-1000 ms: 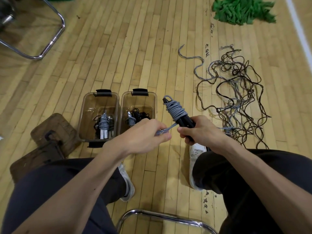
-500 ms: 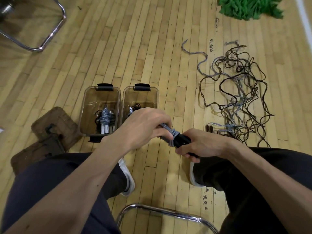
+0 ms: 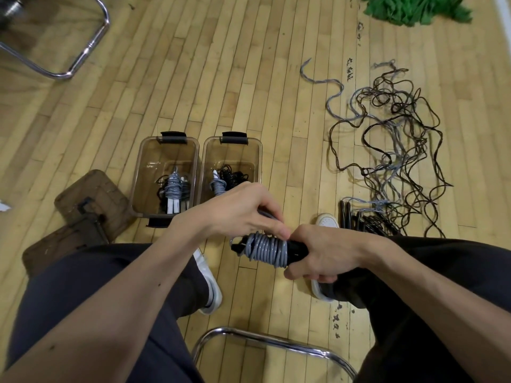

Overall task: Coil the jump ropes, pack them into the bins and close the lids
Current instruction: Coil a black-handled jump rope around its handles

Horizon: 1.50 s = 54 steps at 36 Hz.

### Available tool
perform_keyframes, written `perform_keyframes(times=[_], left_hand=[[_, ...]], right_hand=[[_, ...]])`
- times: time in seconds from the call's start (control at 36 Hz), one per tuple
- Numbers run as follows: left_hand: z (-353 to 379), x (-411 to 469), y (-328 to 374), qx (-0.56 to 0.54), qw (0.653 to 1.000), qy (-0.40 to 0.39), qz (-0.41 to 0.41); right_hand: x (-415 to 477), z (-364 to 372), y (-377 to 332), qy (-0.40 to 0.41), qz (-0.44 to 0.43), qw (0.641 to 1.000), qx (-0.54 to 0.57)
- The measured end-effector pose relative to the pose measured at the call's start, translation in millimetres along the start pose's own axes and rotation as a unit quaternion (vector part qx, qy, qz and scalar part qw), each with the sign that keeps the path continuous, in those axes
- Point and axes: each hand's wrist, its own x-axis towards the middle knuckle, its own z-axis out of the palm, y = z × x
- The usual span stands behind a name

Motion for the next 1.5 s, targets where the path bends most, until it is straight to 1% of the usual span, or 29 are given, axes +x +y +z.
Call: perform_keyframes(times=[0.25,0.42,0.5,0.64,0.69,0.75,0.83,0.92,1.03,1.11,1.14,1.25,1.31,1.39,1.5], left_hand=[[1,0,-1,-0.104,0.993,-0.051,0.007],[-2,-1,2,-0.154,0.984,-0.086,0.011],[-4,-3,2,-0.182,0.980,-0.082,0.004],[-11,-4,2,-0.248,0.967,-0.061,0.016],[-12,-2,1,-0.270,0.961,-0.062,0.020],[-13,-1,0,-0.291,0.955,-0.061,0.021],[-14,0,1,-0.349,0.934,-0.073,0.027],[-15,2,2,-0.405,0.911,-0.079,0.027],[-11,4,-16,-0.497,0.867,-0.027,-0.014],[-11,0,-16,-0.534,0.845,-0.007,-0.018],[-12,-2,-12,-0.538,0.842,0.005,-0.024],[-8,-6,8,-0.565,0.822,0.048,-0.064],[-7,-3,11,-0.553,0.826,0.064,-0.091],[-2,1,15,-0.508,0.848,0.083,-0.125],[5,3,17,-0.422,0.891,0.084,-0.143]], right_hand=[[-4,3,-4,-0.027,-0.027,0.999,0.007],[-8,5,-8,-0.019,-0.050,0.999,0.000],[-11,4,-10,-0.005,-0.068,0.998,0.004],[-20,-2,-16,0.029,-0.110,0.992,0.048],[-26,-6,-18,0.020,-0.131,0.988,0.078],[-30,-9,-18,-0.007,-0.150,0.980,0.131],[-32,-11,-17,-0.036,-0.171,0.968,0.179],[-32,-11,-17,-0.030,-0.204,0.958,0.199],[-32,-15,-17,-0.002,-0.228,0.944,0.237],[-31,-16,-16,0.035,-0.233,0.935,0.266],[-30,-16,-15,0.047,-0.233,0.932,0.274],[-29,-16,-14,0.090,-0.240,0.927,0.272],[-28,-16,-13,0.115,-0.238,0.927,0.265],[-25,-18,-11,0.149,-0.227,0.927,0.260],[-20,-19,-8,0.176,-0.192,0.933,0.249]])
